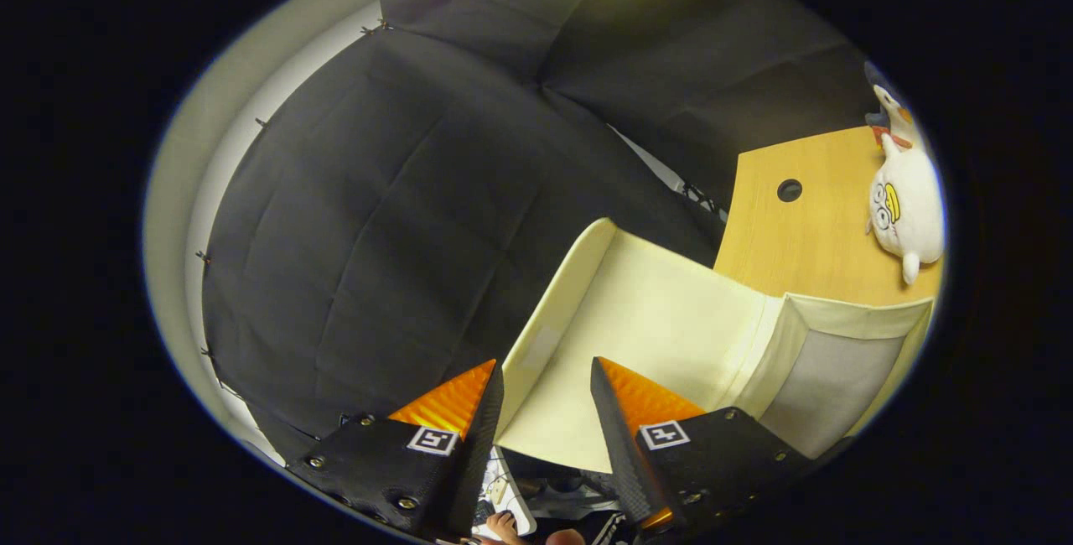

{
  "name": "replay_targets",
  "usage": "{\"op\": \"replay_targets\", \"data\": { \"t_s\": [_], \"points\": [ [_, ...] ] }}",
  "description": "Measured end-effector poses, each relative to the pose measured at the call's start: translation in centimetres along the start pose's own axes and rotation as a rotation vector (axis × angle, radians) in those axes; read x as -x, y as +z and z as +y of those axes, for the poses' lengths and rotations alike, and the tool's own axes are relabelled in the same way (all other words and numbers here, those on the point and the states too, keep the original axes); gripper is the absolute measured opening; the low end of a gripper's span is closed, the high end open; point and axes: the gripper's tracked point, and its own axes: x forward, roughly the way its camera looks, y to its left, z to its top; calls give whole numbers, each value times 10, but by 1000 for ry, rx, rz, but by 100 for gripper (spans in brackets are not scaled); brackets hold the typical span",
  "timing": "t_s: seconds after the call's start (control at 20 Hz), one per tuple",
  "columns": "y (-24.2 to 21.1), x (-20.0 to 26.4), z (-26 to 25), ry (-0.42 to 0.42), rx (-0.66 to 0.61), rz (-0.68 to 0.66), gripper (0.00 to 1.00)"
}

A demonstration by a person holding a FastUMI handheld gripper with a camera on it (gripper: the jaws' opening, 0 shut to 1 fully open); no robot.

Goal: Open the storage box then place both shoes into the box .Put the left shoe in first, then the right shoe, with the right side of both shoes facing outward in a uniform manner.

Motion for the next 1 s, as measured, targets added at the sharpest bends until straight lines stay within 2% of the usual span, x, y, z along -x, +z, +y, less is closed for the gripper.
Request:
{"op": "replay_targets", "data": {
  "t_s": [0.1,0.15,0.25,0.35,0.45,0.5,0.8,1.0],
  "points": [
    [-1,5,-5,-26,12,-1,72],
    [-2,10,-10,-41,11,-2,72],
    [0,31,-21,-67,-1,-8,82],
    [0,60,-46,-128,-1,-42,82],
    [1,100,-69,-182,-6,-78,89],
    [3,118,-81,-212,-16,-97,96],
    [-23,199,-149,-354,-66,-153,96],
    [-51,248,-197,-495,-83,-145,95]
  ]
}}
